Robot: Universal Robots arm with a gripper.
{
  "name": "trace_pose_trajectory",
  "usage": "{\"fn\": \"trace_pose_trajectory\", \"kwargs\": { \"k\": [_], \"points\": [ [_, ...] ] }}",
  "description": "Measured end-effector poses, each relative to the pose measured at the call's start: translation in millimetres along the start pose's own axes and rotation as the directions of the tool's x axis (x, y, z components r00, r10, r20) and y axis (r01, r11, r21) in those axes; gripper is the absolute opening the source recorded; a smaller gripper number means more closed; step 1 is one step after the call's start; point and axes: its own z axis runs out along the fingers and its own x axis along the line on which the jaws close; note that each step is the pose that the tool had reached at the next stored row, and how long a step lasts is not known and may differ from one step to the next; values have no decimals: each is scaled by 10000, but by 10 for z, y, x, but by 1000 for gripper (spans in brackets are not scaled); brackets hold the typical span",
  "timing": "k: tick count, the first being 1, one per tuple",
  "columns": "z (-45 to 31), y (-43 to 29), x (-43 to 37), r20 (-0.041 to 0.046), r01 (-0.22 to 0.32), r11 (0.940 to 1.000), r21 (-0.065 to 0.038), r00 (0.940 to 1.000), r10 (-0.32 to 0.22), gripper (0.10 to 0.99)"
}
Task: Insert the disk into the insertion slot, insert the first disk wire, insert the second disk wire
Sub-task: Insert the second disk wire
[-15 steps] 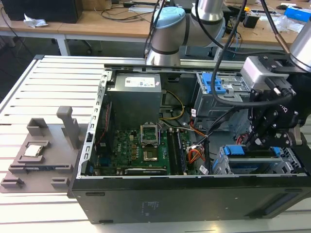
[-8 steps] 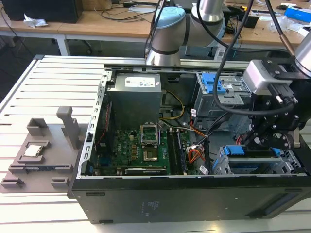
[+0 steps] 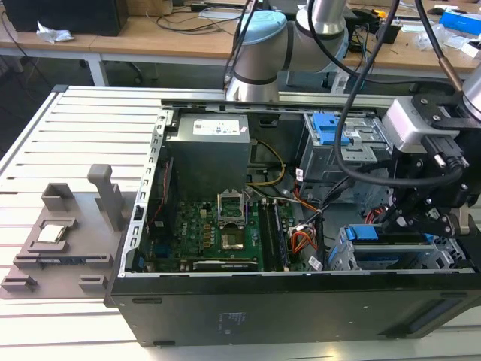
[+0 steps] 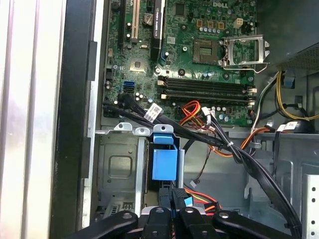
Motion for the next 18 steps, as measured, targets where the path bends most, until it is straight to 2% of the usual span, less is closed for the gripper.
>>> {"fn": "trace_pose_trajectory", "kwargs": {
  "k": [14, 16, 18],
  "points": [
    [13, -56, -21, 74, 3, 10000, -20, 10000, -3, 145],
    [24, -60, -19, 84, 1, 10000, -31, 10000, -1, 145],
    [26, -60, 16, 101, 5, 10000, -31, 9999, -5, 145]
  ]
}}
